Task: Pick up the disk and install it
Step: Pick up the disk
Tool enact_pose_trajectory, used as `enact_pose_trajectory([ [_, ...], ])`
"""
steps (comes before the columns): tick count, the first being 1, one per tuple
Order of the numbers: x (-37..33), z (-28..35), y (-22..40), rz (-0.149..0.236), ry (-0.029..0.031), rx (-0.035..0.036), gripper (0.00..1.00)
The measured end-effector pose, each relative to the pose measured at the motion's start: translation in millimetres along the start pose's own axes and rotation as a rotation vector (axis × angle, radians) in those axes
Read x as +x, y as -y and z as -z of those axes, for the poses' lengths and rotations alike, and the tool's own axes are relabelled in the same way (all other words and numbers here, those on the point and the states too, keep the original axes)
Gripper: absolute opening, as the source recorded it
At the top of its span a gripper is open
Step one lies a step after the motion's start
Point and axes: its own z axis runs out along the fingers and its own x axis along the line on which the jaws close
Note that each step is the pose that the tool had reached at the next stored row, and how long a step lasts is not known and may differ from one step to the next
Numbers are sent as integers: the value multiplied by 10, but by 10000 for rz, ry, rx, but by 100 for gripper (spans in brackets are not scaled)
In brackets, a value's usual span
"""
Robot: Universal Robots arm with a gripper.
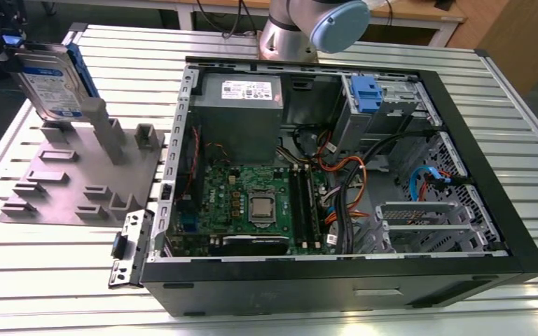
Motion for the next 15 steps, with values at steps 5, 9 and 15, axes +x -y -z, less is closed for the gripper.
enact_pose_trajectory([
  [5, 0, 3, 0, 0, 0, 0, 36],
  [9, 0, 8, 0, 0, -1, -1, 36],
  [15, 0, 32, -1, 0, 0, 0, 36],
])
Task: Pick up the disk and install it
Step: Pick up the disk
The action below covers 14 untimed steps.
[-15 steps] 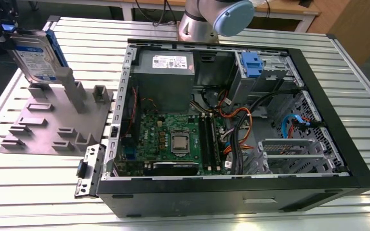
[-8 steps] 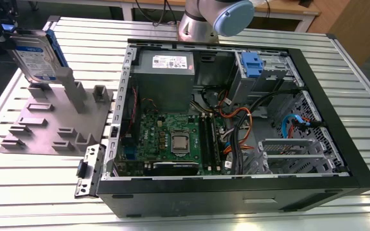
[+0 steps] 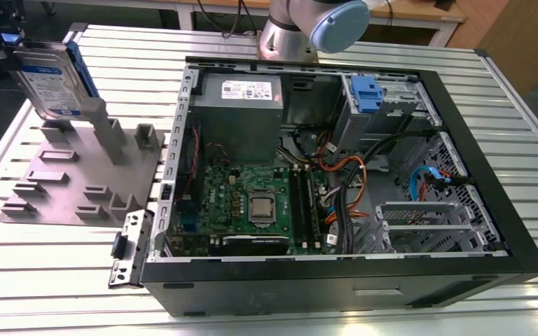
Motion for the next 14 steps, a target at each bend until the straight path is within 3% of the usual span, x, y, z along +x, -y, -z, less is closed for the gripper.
enact_pose_trajectory([
  [14, 0, 24, 0, 0, 0, 0, 36],
])
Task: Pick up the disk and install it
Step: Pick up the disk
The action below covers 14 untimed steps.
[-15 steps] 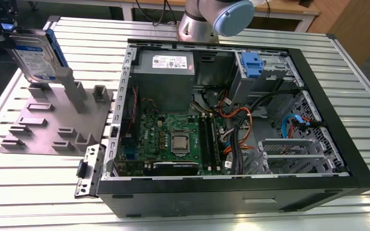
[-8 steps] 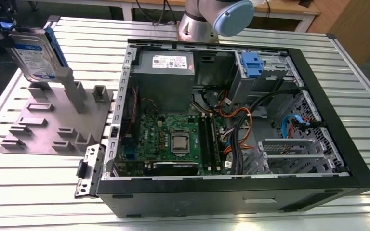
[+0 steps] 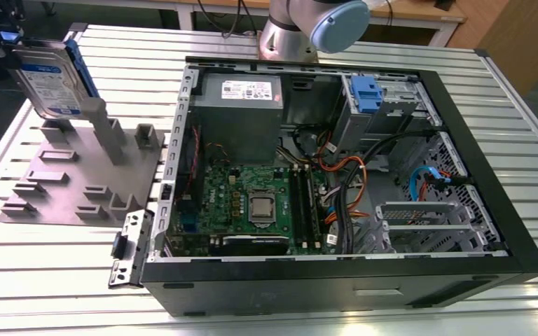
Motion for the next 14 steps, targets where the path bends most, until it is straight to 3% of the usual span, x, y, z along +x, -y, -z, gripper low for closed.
enact_pose_trajectory([
  [14, 0, 21, 0, 0, 0, 0, 36],
])
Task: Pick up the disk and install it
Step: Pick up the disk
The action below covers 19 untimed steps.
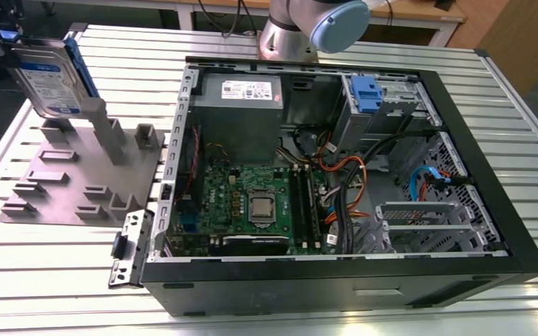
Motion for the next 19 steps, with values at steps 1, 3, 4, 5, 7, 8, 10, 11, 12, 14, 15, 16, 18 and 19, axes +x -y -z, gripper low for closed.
enact_pose_trajectory([
  [1, 0, 2, 0, 0, 0, 0, 36],
  [3, 0, 6, 0, 0, 0, 0, 36],
  [4, 0, 8, 0, 0, 0, -1, 36],
  [5, 0, 9, 0, 0, 0, 0, 36],
  [7, 0, 11, 0, 0, 1, 1, 36],
  [8, 0, 13, 0, 0, 0, 0, 36],
  [10, 0, 26, -1, 0, 0, 0, 36],
  [11, 0, 35, -1, 0, -1, 0, 36],
  [12, 0, 35, -1, 0, 0, 0, 36],
  [14, 0, 39, -1, 0, 0, 0, 36],
  [15, 0, 41, -1, 0, -1, -1, 36],
  [16, 0, 44, -1, 0, -1, -1, 36],
  [18, -1, 48, -1, 0, 0, 0, 36],
  [19, -1, 51, -1, 0, 0, -1, 36],
])
